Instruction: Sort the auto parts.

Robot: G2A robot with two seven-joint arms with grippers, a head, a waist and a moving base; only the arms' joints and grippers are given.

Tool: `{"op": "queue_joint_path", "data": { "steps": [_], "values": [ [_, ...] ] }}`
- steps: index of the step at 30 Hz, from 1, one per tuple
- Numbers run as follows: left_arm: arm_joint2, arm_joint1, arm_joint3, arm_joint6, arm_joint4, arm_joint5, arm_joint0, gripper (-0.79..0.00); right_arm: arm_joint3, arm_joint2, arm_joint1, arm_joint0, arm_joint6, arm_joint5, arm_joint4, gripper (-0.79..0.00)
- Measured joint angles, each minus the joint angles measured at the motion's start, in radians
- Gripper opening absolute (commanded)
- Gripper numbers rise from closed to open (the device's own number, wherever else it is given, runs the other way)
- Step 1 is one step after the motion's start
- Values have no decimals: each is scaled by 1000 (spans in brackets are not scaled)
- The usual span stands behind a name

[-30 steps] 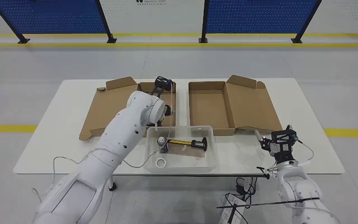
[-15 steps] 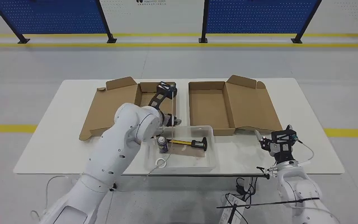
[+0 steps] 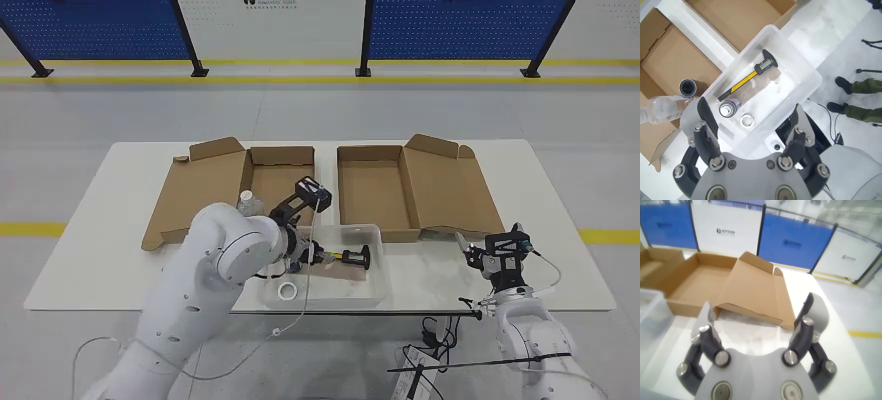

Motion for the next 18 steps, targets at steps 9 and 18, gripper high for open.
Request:
{"op": "queue_joint_path", "data": {
  "steps": [9,18],
  "values": [
    [0,0,0,0,0,-2,0,0,0,0,0,0,0,0,0,0],
    [-3,12,-10,0,15,-76,35,0,0,0,0,0,0,0,0,0]
  ]
}}
